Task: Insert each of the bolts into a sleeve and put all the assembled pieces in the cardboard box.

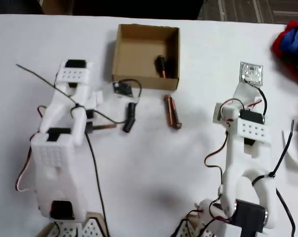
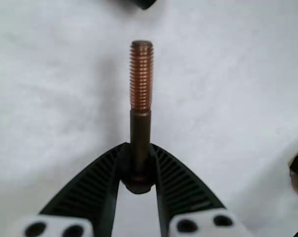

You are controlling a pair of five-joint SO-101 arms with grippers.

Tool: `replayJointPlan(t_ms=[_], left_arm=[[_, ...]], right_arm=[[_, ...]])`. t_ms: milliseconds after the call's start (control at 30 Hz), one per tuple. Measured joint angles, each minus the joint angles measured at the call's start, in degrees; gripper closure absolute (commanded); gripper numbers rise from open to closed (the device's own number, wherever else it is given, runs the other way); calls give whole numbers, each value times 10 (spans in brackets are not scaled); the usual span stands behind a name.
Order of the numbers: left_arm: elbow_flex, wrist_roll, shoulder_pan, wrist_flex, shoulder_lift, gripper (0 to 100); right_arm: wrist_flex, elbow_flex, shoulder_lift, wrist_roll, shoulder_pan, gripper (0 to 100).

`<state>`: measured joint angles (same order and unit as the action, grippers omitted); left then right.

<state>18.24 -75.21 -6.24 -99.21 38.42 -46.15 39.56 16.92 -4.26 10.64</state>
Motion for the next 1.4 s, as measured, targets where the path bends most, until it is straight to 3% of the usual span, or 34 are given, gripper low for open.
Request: replayJointPlan(t_ms=[200, 367, 633, 833, 967, 1100, 1267, 1400], left_arm=[[68, 62, -6, 16, 73, 934], [171, 138, -7, -7, 123, 746], [300, 171, -20, -16, 143, 737], [350, 336, -47, -21, 143, 737], [299, 401, -54, -21, 120, 737], [164, 459, -40, -21, 22, 737], [-2, 511, -21, -7, -61, 737], [-46, 527, -25, 25, -62, 737]], right_arm=[[0, 0, -1, 0, -1, 978], [0, 0, -1, 0, -1, 978], [0, 0, -1, 0, -1, 978], [0, 0, -1, 0, -1, 978], [0, 0, -1, 0, -1, 978], [0, 0, -1, 0, -1, 978], [0, 0, -1, 0, -1, 978], [0, 0, -1, 0, -1, 978]])
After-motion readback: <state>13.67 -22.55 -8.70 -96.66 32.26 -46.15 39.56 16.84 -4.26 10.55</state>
